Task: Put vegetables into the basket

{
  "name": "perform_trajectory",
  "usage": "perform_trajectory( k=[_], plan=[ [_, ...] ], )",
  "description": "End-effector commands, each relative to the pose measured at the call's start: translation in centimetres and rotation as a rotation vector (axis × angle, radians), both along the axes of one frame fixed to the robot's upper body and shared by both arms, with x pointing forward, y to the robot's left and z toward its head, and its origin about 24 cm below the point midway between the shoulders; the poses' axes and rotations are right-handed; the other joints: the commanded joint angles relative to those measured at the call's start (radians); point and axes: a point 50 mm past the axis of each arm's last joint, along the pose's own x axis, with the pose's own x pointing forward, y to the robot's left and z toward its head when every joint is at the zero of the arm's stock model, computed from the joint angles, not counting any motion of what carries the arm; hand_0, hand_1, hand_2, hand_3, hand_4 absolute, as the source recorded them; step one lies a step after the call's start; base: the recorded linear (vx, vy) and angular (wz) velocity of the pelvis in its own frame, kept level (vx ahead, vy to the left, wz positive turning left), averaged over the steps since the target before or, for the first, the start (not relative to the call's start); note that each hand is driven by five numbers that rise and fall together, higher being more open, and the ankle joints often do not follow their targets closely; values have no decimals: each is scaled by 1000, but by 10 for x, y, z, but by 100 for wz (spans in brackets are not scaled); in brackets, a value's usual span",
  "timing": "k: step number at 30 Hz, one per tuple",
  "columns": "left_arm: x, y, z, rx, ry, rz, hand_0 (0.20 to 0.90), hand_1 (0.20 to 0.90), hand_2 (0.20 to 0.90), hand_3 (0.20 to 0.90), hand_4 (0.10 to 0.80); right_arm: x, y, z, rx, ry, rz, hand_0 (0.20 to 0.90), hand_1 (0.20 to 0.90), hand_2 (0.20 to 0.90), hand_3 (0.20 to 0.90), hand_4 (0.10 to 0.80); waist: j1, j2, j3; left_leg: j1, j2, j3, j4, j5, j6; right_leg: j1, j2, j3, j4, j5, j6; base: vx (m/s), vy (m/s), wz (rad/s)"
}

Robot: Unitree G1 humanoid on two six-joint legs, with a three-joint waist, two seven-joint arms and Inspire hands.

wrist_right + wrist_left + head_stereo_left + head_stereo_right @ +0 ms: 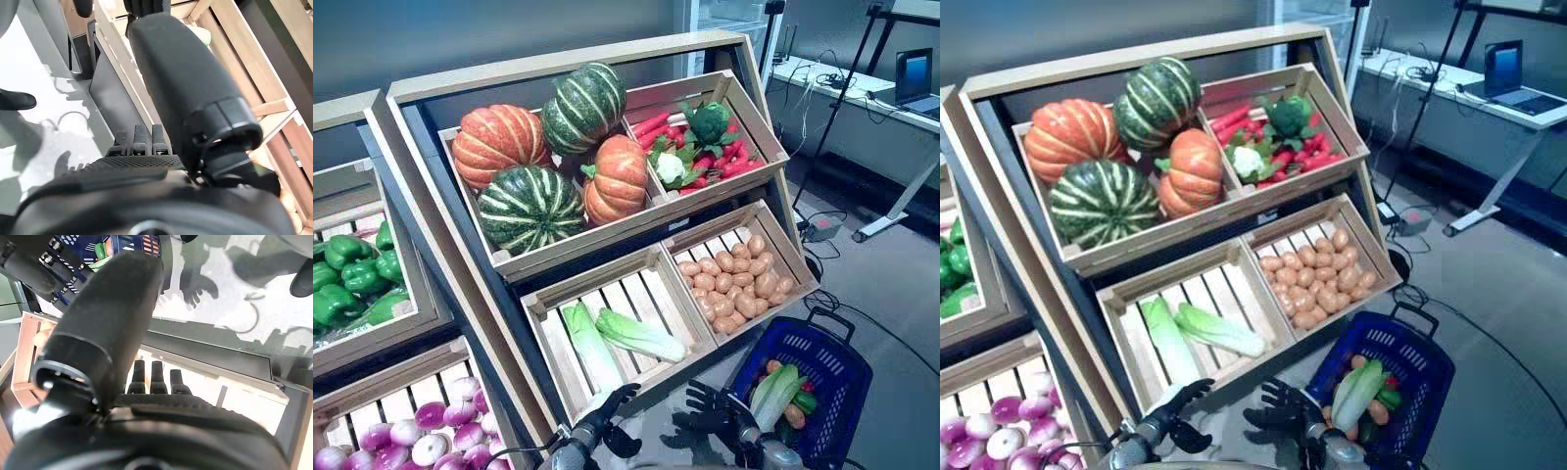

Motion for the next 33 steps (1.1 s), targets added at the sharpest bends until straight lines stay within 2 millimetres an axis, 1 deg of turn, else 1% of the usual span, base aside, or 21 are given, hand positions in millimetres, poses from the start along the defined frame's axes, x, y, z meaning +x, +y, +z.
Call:
perform_trajectory(
  k=[1,4,6,9,13,17,20,22,23,25,26,27,28,29,30,31,32,33],
  plan=[
    [47,-12,27,-76,-204,-48,900,900,900,900,800,48,7,22,31,-192,-40,900,900,900,900,800,-9,-22,42,-6,-18,-38,11,-52,-15,86,-33,6,16,-73,13,0,0,0],
    [48,-11,27,-105,-188,-21,900,900,900,900,800,48,4,19,23,-150,-96,900,900,900,900,800,-9,-21,41,-4,-16,-37,11,-50,-18,86,-34,9,17,-72,13,0,0,0],
    [48,-11,25,-107,-169,-20,900,900,900,900,800,48,4,19,27,-145,-101,900,900,900,900,800,-10,-21,43,-3,-15,-36,11,-50,-18,86,-34,10,19,-73,14,0,0,0],
    [48,-11,24,-90,-169,-19,900,900,900,900,800,47,8,18,39,-136,-92,900,900,900,900,800,-15,-20,44,-3,-12,-35,11,-45,-21,84,-35,15,20,-72,12,0,0,0],
    [49,-12,25,-84,-175,-21,900,900,900,900,800,47,9,18,39,-132,-104,900,900,900,900,800,-16,-17,45,-4,-13,-37,11,-45,-22,84,-37,15,19,-72,11,0,0,0],
    [48,-13,25,-76,-193,-33,900,900,900,900,800,46,9,17,24,-130,-99,900,900,900,900,800,-17,-15,42,-3,-14,-40,11,-47,-20,85,-38,17,18,-73,10,0,0,0],
    [46,-15,26,-24,-249,-80,900,900,900,900,800,48,7,19,16,-150,-124,900,900,900,900,800,-17,-15,39,-1,-13,-36,11,-48,-22,87,-40,14,16,-72,11,0,0,0],
    [50,-13,32,44,-365,-117,900,900,900,900,800,51,4,22,19,-181,-172,900,900,900,900,800,-24,-15,37,-1,-13,-32,11,-47,-24,85,-39,22,14,-72,12,0,0,0],
    [52,-12,34,55,-396,-118,900,900,900,900,800,52,3,22,22,-187,-183,900,900,900,900,800,-26,-14,37,0,-13,-31,11,-47,-24,86,-39,23,14,-72,12,0,0,0],
    [61,-11,44,109,-520,-148,900,900,900,900,800,55,1,25,28,-203,-219,900,900,900,900,800,-32,-14,39,2,-14,-29,11,-49,-24,87,-38,29,14,-73,13,15,14,0],
    [71,-9,55,159,-631,-194,900,900,900,900,800,57,-2,27,37,-214,-249,900,900,900,900,800,-37,-13,40,3,-14,-27,11,-50,-25,88,-37,31,13,-73,13,0,0,0],
    [73,-8,57,179,-665,-214,900,900,900,900,800,57,-3,28,42,-214,-256,900,900,900,900,800,-38,-13,41,4,-14,-26,11,-50,-25,88,-37,31,13,-73,13,34,53,0],
    [85,-3,71,271,-802,-295,900,900,900,900,800,57,-8,30,49,-219,-279,900,900,900,900,800,-46,-7,44,4,-15,-22,11,-50,-24,88,-36,35,14,-74,13,29,65,0],
    [92,2,80,323,-876,-330,900,900,900,900,800,57,-12,31,48,-222,-288,900,900,900,900,800,-51,-3,45,3,-16,-19,11,-50,-23,87,-37,37,15,-74,13,27,68,0],
    [93,3,81,349,-899,-350,900,900,900,900,800,57,-13,31,48,-222,-290,900,900,900,900,800,-52,-2,46,3,-16,-19,11,-49,-23,87,-37,37,15,-74,14,36,88,-2],
    [105,17,96,454,-996,-399,900,900,900,900,800,54,-19,31,37,-230,-293,900,900,900,900,800,-59,6,45,3,-18,-13,11,-50,-22,85,-41,35,16,-73,17,48,85,-3],
    [110,25,102,520,-1025,-427,900,900,900,900,800,53,-21,31,29,-230,-288,900,900,900,900,800,-63,8,44,4,-18,-9,11,-50,-22,85,-43,33,16,-72,19,82,115,-3],
    [119,36,113,610,-1068,-457,900,900,900,900,800,49,-23,30,16,-222,-279,900,900,900,900,800,-70,12,41,7,-19,0,11,-49,-21,82,-49,28,19,-69,23,69,73,-3]
  ],
)
